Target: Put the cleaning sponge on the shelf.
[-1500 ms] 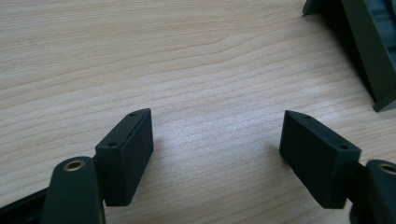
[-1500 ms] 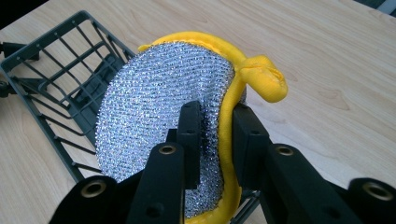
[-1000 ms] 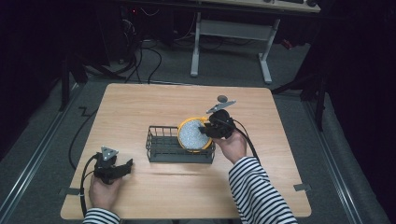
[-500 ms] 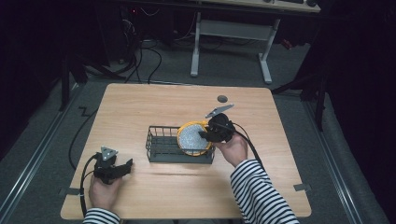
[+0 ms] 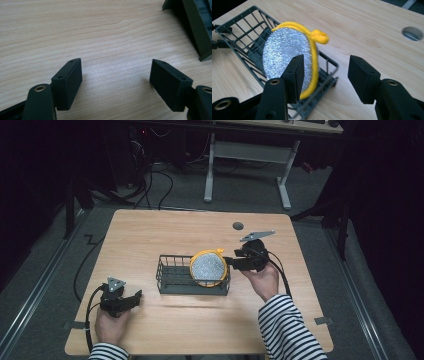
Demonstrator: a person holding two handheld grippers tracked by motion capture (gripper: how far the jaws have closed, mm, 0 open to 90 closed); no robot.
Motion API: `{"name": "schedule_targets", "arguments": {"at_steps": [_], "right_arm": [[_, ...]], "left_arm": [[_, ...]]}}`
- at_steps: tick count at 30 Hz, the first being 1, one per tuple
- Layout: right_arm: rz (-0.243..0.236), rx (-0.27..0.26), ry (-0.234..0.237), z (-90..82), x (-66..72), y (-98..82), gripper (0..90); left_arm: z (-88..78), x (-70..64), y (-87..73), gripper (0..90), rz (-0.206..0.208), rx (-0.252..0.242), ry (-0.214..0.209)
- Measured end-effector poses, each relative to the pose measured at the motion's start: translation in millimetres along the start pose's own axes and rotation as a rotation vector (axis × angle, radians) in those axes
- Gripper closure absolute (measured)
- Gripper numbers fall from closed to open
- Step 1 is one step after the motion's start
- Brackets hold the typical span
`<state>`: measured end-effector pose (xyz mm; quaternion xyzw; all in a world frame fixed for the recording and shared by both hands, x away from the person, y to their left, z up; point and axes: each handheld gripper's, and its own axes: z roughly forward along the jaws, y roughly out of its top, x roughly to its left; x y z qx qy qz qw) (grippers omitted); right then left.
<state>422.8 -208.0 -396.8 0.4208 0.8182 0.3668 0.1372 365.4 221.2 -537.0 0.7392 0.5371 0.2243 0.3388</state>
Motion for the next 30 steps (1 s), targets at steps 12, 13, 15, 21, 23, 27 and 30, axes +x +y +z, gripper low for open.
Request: {"name": "schedule_targets", "arguments": {"at_steps": [12, 13, 15, 21, 23, 27, 30], "right_arm": [[0.060, -0.026, -0.062, -30.7, -23.5, -27.0, 49.8], [0.060, -0.026, -0.062, -30.7, -23.5, -27.0, 49.8], [0.095, -0.046, -0.055, -36.7, -29.8, -35.8, 49.1], [0.123, -0.050, -0.071, -42.6, -38.7, -49.4, 48.6], [0.129, -0.052, -0.073, -43.4, -40.1, -51.8, 48.4], [0.158, -0.071, -0.072, -48.2, -43.9, -63.9, 47.8], [0.156, -0.068, -0.081, -49.0, -44.9, -69.6, 47.8]], "left_arm": [[0.0, -0.1, 0.1, 26.5, 0.001, 0.001, 0.001], [0.0, -0.1, 0.0, 26.5, 0.001, 0.001, 0.001], [0.1, -0.2, 0.0, 26.5, 0.002, 0.000, 0.002], [0.1, -0.4, 0.1, 26.5, 0.004, 0.001, 0.003], [0.2, -0.4, 0.1, 26.5, 0.004, 0.001, 0.003], [0.1, -0.4, 0.1, 26.6, 0.005, 0.002, 0.003], [0.1, -0.3, 0.1, 26.5, 0.004, 0.001, 0.003]]}}
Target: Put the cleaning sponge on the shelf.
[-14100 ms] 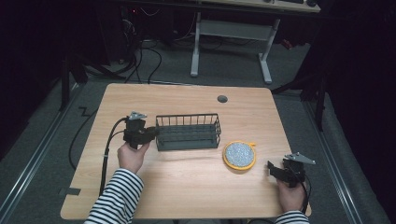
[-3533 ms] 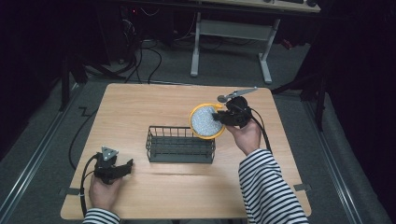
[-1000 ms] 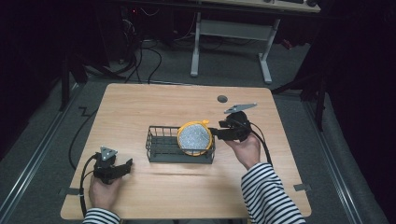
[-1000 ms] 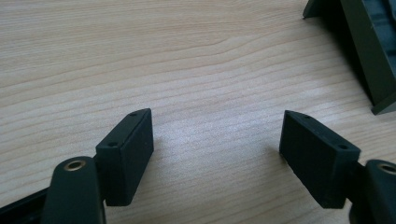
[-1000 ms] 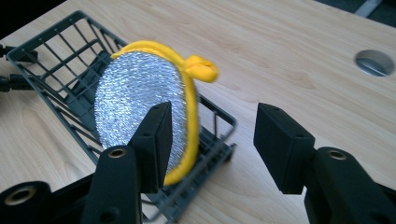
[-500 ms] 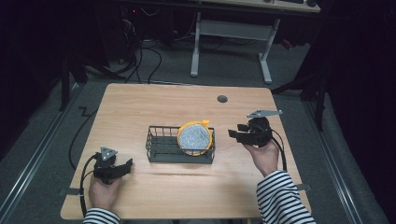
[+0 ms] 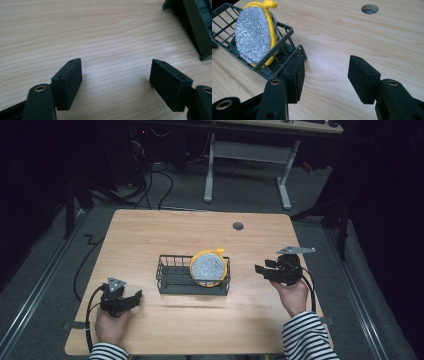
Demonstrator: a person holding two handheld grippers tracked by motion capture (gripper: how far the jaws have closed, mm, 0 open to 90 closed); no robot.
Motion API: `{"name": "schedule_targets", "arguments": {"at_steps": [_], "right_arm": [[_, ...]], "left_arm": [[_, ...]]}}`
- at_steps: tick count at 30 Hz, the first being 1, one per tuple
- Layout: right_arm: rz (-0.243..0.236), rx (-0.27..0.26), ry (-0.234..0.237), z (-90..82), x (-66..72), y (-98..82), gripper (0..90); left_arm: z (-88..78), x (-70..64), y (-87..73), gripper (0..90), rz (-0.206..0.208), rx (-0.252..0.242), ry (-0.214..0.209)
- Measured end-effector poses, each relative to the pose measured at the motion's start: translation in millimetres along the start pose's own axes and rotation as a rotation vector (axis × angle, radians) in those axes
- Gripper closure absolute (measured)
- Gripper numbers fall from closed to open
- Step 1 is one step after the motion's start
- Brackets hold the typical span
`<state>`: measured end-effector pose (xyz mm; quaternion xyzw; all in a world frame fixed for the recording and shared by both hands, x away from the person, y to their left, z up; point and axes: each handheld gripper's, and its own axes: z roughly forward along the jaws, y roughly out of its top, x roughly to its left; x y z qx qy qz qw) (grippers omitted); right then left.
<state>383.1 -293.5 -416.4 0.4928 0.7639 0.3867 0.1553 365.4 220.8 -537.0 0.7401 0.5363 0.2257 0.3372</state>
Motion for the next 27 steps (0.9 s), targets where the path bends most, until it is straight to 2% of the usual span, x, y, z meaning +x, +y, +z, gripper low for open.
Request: {"name": "schedule_targets", "arguments": {"at_steps": [1, 6, 8, 13, 27], "right_arm": [[0.021, -0.004, 0.001, -1.5, -3.4, -6.6, 47.5], [0.042, -0.005, 0.016, -2.4, -9.5, -19.8, 47.0], [0.039, 0.001, 0.007, -2.8, -11.2, -25.0, 47.3], [0.081, -0.013, -0.002, -3.3, -19.2, -40.9, 47.0], [0.133, 0.023, -0.031, 8.3, -30.6, -76.7, 46.7]], "left_arm": [[0.0, 0.0, 0.0, 26.6, -0.001, 0.000, 0.000], [0.0, -0.1, 0.0, 26.5, 0.001, 0.001, 0.001], [0.0, -0.2, 0.0, 26.5, 0.001, 0.001, 0.001], [0.1, -0.2, 0.0, 26.5, 0.002, 0.001, 0.002], [0.1, -0.5, 0.1, 26.6, 0.004, 0.002, 0.004]]}}
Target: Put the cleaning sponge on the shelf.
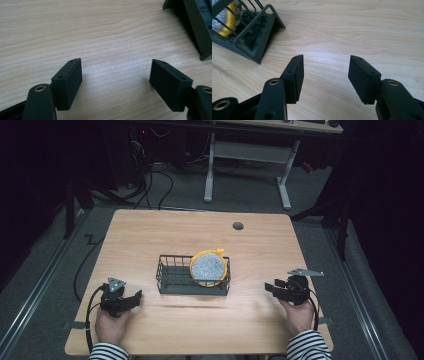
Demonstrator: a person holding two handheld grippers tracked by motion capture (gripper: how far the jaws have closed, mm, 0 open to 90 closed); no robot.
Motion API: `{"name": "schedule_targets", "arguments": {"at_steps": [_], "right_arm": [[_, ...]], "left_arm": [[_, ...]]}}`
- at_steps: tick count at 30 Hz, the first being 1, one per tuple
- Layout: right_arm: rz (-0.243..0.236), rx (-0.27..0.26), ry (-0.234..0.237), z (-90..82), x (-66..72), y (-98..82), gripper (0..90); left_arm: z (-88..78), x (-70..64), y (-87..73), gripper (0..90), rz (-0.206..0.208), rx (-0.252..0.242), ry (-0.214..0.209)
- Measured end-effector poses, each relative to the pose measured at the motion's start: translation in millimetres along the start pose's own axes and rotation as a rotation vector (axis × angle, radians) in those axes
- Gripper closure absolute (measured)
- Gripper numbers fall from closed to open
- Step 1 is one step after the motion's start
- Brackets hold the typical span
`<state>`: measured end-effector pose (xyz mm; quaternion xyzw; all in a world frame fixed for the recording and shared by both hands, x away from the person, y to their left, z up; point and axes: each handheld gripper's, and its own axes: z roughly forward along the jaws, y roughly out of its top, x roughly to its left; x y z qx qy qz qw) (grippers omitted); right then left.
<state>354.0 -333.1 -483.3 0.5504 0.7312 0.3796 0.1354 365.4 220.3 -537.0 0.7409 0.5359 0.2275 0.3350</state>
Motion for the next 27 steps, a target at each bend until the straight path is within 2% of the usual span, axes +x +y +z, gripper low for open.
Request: {"name": "schedule_targets", "arguments": {"at_steps": [3, 16, 23, 27], "right_arm": [[0.010, -0.004, -0.005, 1.8, -1.5, -4.1, 46.5], [-0.002, 0.009, -0.067, 12.9, -7.5, -20.7, 44.5], [-0.021, -0.012, -0.132, 16.1, -9.0, -29.5, 44.5], [-0.035, 0.000, -0.153, 18.0, -9.8, -32.9, 44.5]], "left_arm": [[0.1, -0.1, 0.0, 26.6, 0.000, 0.000, 0.001], [0.3, -0.7, 0.0, 26.6, 0.003, -0.001, 0.003], [0.3, -0.7, 0.1, 26.5, 0.003, 0.000, 0.004], [0.3, -0.7, 0.0, 26.6, 0.003, 0.000, 0.004]]}}
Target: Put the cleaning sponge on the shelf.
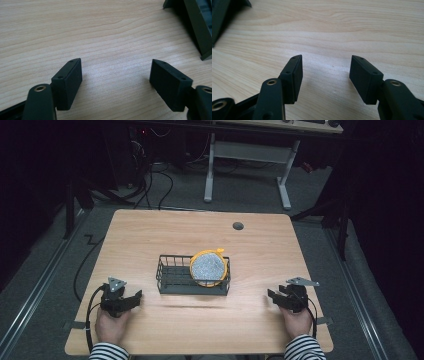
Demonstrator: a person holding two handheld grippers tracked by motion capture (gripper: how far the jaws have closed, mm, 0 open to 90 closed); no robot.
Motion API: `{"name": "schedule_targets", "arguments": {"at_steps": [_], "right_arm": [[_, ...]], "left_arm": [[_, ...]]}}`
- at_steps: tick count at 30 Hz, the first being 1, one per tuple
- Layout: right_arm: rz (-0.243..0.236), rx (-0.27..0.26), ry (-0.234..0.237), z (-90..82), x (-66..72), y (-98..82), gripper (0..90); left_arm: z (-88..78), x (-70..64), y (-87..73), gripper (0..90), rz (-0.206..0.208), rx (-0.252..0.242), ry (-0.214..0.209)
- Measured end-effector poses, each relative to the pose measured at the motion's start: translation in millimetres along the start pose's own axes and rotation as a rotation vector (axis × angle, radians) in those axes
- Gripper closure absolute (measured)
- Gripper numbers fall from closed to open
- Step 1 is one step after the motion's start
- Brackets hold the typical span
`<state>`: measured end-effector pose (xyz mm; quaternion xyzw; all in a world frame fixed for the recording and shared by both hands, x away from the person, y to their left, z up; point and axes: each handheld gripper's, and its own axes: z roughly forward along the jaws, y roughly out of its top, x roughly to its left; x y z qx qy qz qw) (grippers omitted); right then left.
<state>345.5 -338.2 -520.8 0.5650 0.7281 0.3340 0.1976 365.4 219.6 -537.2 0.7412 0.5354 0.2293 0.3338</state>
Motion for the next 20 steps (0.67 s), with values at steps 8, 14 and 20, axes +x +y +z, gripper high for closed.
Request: {"name": "schedule_targets", "arguments": {"at_steps": [8, 14, 20], "right_arm": [[-0.091, -0.025, -0.063, 3.1, 9.4, -11.2, 40.0], [-0.090, -0.023, -0.061, 2.7, 9.5, -11.7, 38.6], [-0.087, -0.023, -0.064, 2.7, 9.7, -11.7, 38.4]], "left_arm": [[-0.3, 0.6, -0.1, 26.5, -0.003, 0.000, -0.002], [-0.2, 0.5, -0.1, 26.4, -0.002, 0.000, -0.003], [0.0, 0.1, -0.1, 26.2, 0.000, 0.000, -0.001]]}}
